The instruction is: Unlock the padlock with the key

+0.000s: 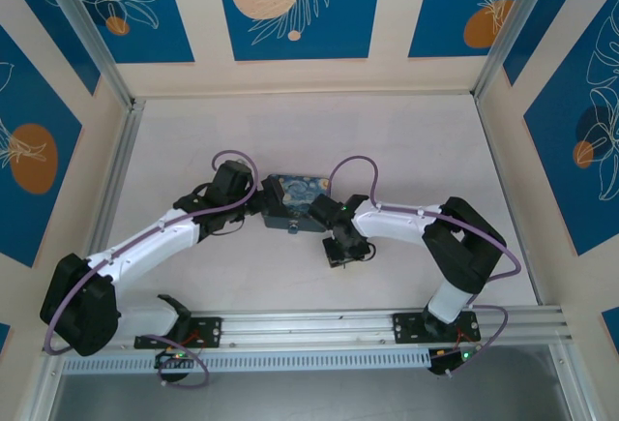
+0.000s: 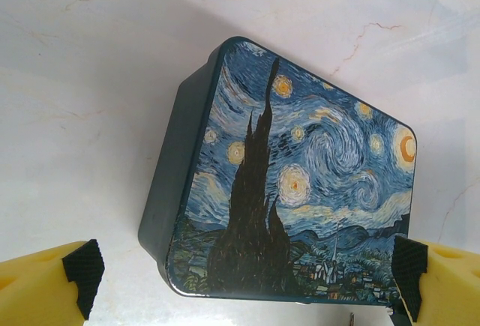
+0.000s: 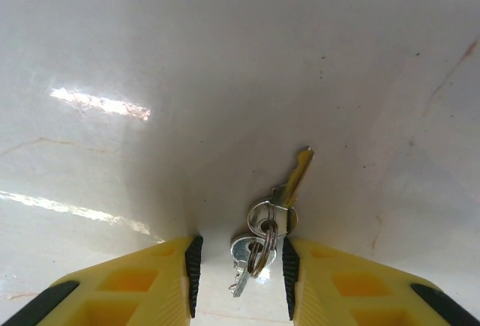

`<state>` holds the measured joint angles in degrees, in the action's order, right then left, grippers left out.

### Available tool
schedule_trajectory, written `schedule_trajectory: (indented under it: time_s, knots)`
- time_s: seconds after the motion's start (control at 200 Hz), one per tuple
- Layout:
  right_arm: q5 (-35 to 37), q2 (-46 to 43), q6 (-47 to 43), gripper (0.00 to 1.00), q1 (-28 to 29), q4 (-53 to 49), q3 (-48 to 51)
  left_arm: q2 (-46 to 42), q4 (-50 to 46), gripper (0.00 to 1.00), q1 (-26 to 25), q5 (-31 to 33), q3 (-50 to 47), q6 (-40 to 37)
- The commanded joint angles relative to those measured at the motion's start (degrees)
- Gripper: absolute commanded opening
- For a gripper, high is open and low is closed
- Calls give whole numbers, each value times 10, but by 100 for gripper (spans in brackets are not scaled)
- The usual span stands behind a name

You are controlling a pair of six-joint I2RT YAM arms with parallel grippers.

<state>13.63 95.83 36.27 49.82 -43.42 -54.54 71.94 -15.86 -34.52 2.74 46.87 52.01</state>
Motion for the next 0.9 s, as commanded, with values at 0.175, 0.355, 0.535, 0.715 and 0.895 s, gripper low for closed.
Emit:
schedule_trajectory:
  time_s: [0.175, 0.355, 0.535, 0.715, 0.895]
  knots:
    - [37, 11, 65, 34, 1, 6, 4, 14, 6, 100, 1, -8, -15, -2]
    - [53, 7, 86, 29, -9, 9, 24, 20, 8, 100, 1, -8, -17, -4]
    - [55, -7, 94, 18, -21, 18, 42, 32, 12, 100, 1, -6, -23, -4]
    - [58, -33, 95, 4, -26, 17, 55, 55, 31, 100, 2, -16, -35, -4]
    - [50, -72, 93, 0, -34, 16, 69, 78, 64, 100, 1, -29, -42, -8]
